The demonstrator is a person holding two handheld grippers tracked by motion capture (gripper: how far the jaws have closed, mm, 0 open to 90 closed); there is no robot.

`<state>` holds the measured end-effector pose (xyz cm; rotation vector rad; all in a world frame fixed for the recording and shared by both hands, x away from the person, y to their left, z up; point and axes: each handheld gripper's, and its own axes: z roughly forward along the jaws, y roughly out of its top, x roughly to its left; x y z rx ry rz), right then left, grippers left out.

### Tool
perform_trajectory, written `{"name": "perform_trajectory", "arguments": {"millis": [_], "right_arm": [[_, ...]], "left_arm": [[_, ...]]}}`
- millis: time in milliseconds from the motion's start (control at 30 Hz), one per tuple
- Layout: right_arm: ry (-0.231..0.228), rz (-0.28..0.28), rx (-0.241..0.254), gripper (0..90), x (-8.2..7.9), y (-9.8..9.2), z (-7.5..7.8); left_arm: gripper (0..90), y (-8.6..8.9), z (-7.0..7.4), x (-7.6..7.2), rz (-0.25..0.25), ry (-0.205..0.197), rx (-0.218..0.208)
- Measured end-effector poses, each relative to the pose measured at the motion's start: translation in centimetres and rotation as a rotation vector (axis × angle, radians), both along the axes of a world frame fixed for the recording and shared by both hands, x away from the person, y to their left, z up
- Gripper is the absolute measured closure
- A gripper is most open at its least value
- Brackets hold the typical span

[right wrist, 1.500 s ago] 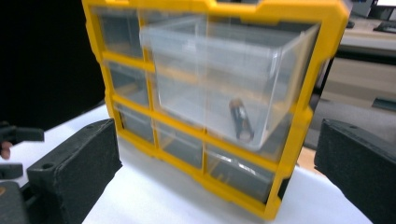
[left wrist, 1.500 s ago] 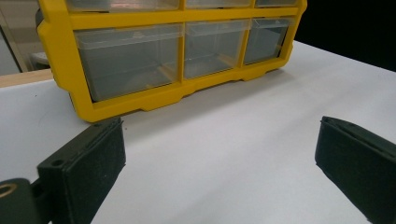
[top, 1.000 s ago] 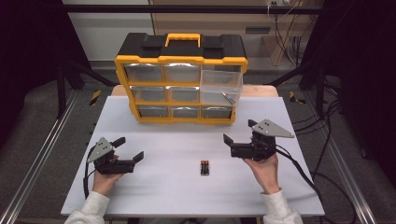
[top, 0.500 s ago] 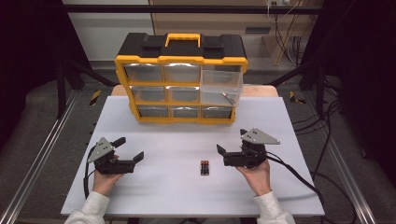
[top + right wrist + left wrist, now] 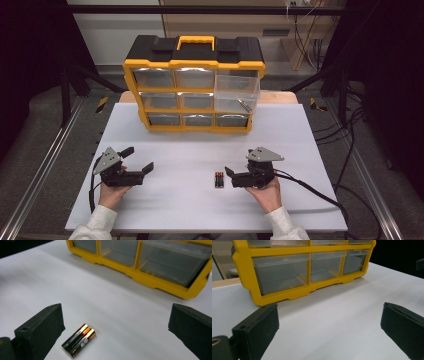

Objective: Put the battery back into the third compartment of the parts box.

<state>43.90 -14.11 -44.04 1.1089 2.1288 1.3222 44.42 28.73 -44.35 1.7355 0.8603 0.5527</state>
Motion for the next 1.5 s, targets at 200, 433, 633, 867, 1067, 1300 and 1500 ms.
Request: {"name": "perform_trajectory", "arguments": {"millis": [200,433,633,867,1067,1300,1500], "right_arm": [[0.038,0.024,-0.009,1.5,0.0,0.9,-1.2],[0.064,0.033,-0.049,2.1,0.2,1.5,-2.3],[0.103,0.05,-0.079,4.4,0.5,2.1,-3.4],[0.134,0.074,-0.093,9.9,0.8,2.5,-4.3],[0.165,0.091,-0.102,18.8,1.0,2.7,-4.9],[0.196,0.125,-0.095,32.0,1.1,2.9,-5.1],[0.22,0.146,-0.094,42.7,1.1,3.1,-5.0]], "left_arm": [[1.4,0.0,0.0,0.0,0.001,0.0,0.001],[1.4,-0.1,-0.1,0.0,0.001,0.001,0.003],[1.4,-0.1,-0.1,0.0,0.001,0.003,0.001],[1.4,-0.1,-0.1,0.0,0.001,0.003,0.002],[1.4,-0.1,-0.1,0.0,0.0,0.004,0.004],[1.4,-0.1,-0.1,0.1,0.001,0.005,0.002],[1.4,-0.1,-0.1,0.0,0.003,0.003,-0.001]]}}
